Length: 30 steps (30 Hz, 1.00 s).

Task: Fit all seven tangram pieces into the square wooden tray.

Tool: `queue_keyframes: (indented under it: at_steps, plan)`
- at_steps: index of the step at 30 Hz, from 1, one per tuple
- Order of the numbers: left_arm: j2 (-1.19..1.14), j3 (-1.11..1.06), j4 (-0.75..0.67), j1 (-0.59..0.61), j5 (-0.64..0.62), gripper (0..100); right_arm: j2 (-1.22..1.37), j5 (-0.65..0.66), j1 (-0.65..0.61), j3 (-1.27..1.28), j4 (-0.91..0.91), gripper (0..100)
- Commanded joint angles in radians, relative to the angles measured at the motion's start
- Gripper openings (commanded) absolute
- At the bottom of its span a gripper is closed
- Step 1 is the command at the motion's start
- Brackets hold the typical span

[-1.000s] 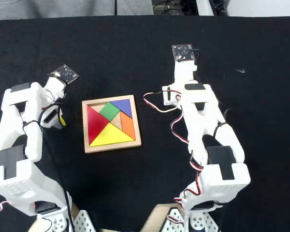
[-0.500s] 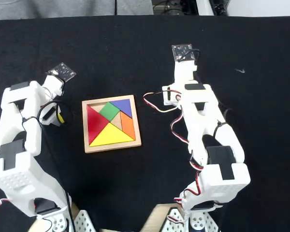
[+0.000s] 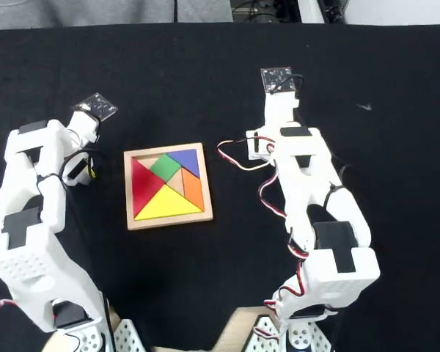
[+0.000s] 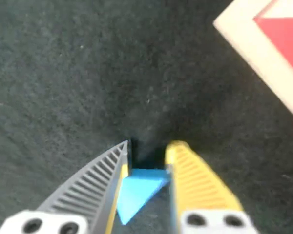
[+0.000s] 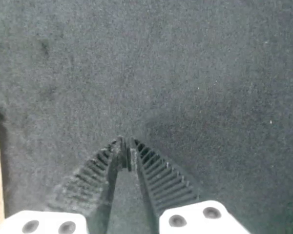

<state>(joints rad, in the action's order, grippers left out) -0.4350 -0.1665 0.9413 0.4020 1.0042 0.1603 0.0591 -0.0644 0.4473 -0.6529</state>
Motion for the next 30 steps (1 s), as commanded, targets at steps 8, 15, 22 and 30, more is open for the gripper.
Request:
queue_keyframes:
  at_steps: [8,15,22,30]
  plan:
    - [-0.029,0.084,-0.012,0.031,-0.011,7,-0.005,0.011,-0.006,-0.048,0.005,1.1]
    - [0.068,0.084,0.060,0.058,-0.008,7,-0.005,0.011,-0.008,-0.048,0.005,1.1]
    - [0.063,0.079,0.035,0.119,0.021,11,-0.005,0.011,-0.008,-0.048,0.003,1.1]
    - [0.060,0.082,0.035,0.163,-0.025,17,-0.005,0.011,-0.008,-0.048,0.003,1.1]
